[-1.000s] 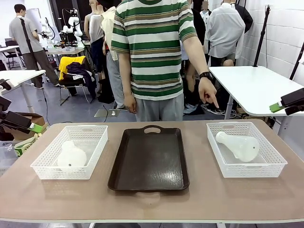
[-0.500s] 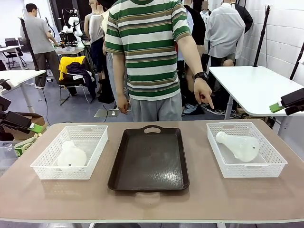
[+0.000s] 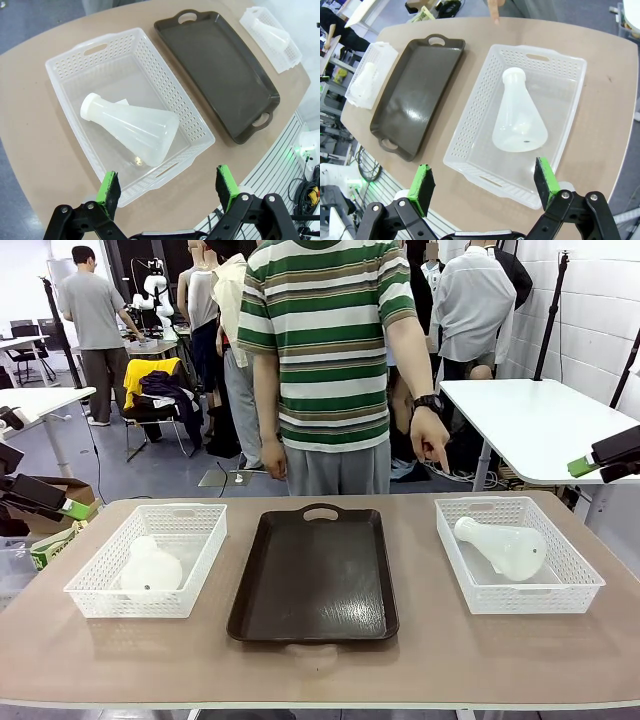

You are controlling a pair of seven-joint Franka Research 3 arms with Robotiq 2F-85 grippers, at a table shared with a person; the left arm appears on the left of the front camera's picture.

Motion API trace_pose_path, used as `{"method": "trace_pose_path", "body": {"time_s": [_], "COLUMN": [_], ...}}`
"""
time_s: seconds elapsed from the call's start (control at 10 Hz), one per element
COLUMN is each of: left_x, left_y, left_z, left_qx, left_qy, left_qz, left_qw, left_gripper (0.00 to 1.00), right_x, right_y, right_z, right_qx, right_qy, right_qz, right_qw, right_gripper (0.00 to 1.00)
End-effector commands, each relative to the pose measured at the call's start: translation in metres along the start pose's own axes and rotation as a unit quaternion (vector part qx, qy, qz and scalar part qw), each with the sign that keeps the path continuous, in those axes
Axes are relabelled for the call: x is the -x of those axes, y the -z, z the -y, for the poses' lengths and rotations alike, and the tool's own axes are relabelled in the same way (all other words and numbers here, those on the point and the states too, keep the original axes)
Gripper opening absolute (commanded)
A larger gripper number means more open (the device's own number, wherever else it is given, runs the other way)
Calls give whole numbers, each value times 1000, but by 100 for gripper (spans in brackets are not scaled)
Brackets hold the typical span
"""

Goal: Prepare the laboratory tools.
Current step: Pick up the Big flask that the person points to.

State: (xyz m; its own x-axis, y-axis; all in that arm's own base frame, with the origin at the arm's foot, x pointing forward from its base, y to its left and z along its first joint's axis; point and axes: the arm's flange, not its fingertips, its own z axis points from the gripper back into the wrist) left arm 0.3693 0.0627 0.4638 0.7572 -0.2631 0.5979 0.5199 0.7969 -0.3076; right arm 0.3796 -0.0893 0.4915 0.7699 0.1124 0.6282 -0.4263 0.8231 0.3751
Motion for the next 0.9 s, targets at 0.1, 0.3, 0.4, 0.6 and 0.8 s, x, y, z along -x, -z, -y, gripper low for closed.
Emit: {"method": "trace_pose_path", "body": {"time_s": [0.1, 0.3, 0.4, 0.6, 0.8], "left_x": [3, 3, 3, 3, 3], "left_y": [1, 1, 1, 1, 1], "left_z": [-2, -2, -2, -2, -2], "left_qx": [8, 8, 8, 8, 8], "left_qy": [9, 9, 9, 9, 9], "left_qz": [8, 8, 8, 8, 8], "left_qw": [1000, 1000, 1000, 1000, 1000], "left_gripper": [100, 100, 100, 100, 100], "right_x": [-13, -54, -76, -113, -123], "right_y": [-1, 19, 42, 107, 163], "right_z": [-12, -28, -34, -44, -53], "right_qx": [34, 84, 103, 162, 197], "right_qy": [-46, -113, -146, -202, -242], "right_qz": [-13, -68, -106, -167, -214], "right_qw": [998, 988, 978, 951, 926], "right_gripper": [100, 100, 100, 100, 100]}}
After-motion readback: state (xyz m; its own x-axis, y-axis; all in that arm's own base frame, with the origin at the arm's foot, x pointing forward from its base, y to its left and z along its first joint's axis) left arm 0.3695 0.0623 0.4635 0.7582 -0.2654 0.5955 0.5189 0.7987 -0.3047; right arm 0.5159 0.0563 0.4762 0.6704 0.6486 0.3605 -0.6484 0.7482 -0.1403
